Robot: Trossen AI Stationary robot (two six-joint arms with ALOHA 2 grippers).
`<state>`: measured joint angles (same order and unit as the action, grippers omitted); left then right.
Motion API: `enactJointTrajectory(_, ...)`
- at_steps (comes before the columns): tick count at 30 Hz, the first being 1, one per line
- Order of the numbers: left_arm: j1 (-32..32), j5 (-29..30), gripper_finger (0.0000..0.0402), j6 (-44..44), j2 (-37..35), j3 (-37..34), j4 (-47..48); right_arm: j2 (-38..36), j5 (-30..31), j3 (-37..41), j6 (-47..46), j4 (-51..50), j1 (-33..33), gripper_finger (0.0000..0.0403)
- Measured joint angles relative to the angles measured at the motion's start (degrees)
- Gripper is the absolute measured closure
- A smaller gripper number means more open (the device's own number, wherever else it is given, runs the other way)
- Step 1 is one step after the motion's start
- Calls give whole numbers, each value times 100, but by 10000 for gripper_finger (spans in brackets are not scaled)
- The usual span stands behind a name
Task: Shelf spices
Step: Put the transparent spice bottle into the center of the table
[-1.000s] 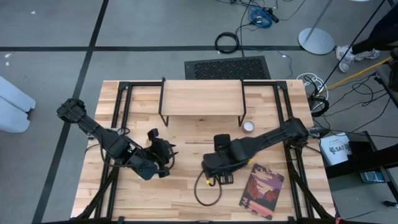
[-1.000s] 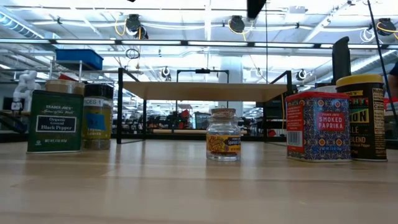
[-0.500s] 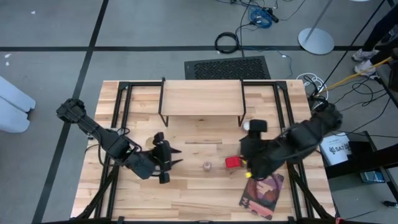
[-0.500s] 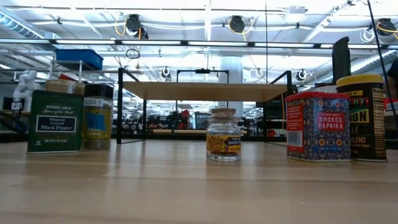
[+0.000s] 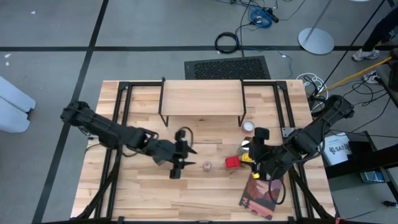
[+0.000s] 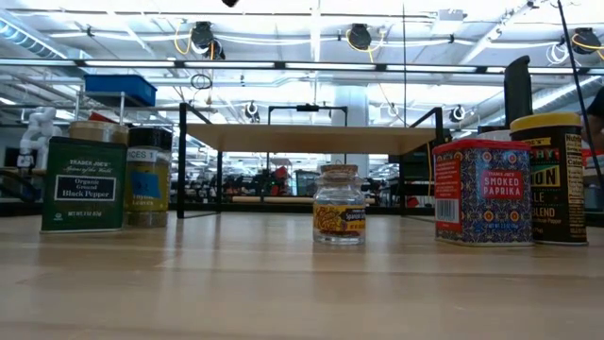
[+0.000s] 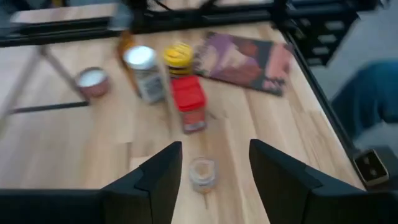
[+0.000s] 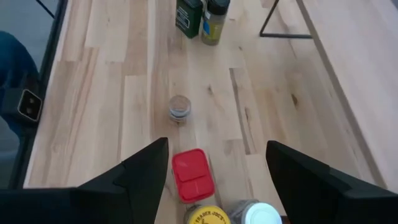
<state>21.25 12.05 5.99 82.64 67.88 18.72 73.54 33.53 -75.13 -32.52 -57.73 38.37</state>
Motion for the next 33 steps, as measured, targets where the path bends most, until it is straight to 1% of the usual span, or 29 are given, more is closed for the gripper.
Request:
enactJointTrajectory(3,-52,-155,204,-186,390,0,-193,-167,121,157,-74,70,0,144)
enactJointTrajectory(6,-78,-147,203,-194,810,0,-261,-304,147,160,-122,102,0,145)
enactJointTrajectory(12,-101,-139,203,-188,1668,0,-876,-489,190,160,-44,142,0,145)
enactJointTrajectory(15,-111,-64,203,-92,1951,32,-938,-529,241,160,62,139,0,145)
enactJointTrajectory(21,-182,-21,203,-32,2182,81,-938,-534,255,162,311,139,0,145)
enactJointTrajectory(27,-329,-39,200,-34,2314,80,-892,-532,252,162,311,137,0,145)
enactJointTrajectory(30,-366,-183,183,-33,2336,79,-925,-532,250,164,301,137,0,145)
enactJointTrajectory(33,-362,-265,155,-29,2338,79,-942,-532,250,164,300,139,0,145)
